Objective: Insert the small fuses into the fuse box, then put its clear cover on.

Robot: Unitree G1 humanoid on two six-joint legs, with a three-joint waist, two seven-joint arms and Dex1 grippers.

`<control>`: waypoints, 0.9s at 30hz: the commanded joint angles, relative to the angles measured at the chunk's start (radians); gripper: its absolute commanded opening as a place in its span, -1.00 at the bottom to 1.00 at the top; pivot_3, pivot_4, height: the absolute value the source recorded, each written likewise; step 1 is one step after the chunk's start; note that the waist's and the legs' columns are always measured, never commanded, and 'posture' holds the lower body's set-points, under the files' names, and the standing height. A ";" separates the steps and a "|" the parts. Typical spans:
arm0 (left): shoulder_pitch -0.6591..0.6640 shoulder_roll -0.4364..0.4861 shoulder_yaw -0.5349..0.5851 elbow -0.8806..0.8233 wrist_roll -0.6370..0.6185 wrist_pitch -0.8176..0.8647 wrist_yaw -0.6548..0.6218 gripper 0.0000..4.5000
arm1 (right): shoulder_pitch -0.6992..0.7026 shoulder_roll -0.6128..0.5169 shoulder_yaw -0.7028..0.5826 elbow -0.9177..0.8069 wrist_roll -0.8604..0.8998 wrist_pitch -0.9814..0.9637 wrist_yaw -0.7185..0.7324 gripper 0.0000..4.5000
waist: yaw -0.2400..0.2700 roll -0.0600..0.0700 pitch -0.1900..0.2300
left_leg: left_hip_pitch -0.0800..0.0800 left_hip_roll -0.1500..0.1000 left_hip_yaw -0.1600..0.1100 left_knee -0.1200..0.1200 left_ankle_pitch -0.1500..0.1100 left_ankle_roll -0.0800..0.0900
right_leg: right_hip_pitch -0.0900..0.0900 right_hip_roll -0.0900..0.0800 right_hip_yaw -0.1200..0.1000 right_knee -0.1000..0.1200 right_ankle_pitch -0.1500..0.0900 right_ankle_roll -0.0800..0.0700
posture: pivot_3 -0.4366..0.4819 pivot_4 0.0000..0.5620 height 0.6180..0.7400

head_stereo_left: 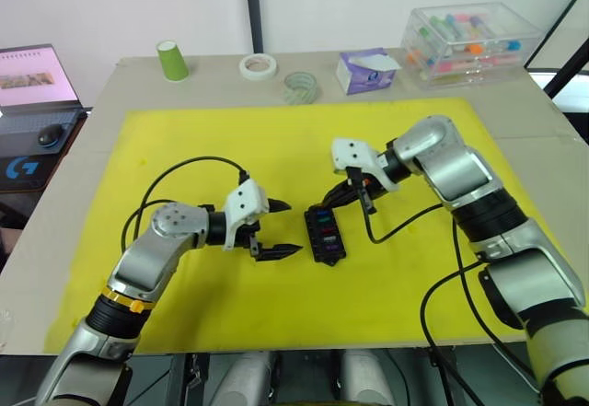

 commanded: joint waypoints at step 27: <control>0.004 0.000 -0.006 -0.038 0.006 -0.019 -0.005 1.00 | -0.048 -0.003 -0.039 -0.061 0.034 0.019 0.005 -0.41 | 0.000 0.000 0.000 | 0.000 0.000 0.000 0.000 0.000 0.000 | 0.000 0.000 0.000 0.000 0.000 0.000 | -0.05 -0.47 1.00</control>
